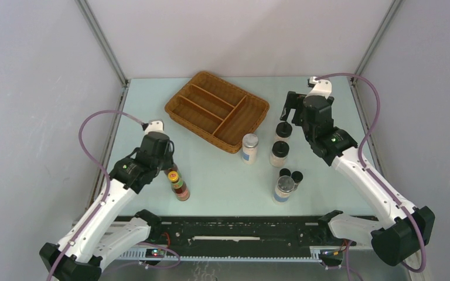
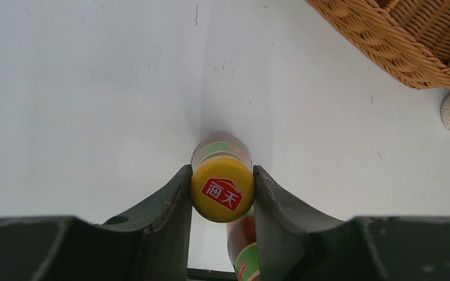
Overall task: Organize the condiment bottles
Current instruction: Pick up the bottle from the center of the board.
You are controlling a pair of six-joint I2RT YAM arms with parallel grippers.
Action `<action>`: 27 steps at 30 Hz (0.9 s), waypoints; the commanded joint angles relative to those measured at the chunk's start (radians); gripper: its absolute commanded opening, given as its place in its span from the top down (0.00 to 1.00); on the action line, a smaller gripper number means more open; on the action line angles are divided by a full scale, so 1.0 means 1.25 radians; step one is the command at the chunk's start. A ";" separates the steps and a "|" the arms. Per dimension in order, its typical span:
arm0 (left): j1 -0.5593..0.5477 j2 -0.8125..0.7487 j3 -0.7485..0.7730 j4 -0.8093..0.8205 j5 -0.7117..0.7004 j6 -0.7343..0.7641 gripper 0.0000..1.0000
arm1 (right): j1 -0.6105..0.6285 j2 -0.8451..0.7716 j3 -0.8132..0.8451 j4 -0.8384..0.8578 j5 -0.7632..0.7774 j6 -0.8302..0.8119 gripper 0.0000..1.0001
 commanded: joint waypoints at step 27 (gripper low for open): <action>-0.036 -0.039 0.001 0.089 -0.142 -0.036 1.00 | 0.006 -0.025 -0.002 0.026 -0.022 0.027 0.00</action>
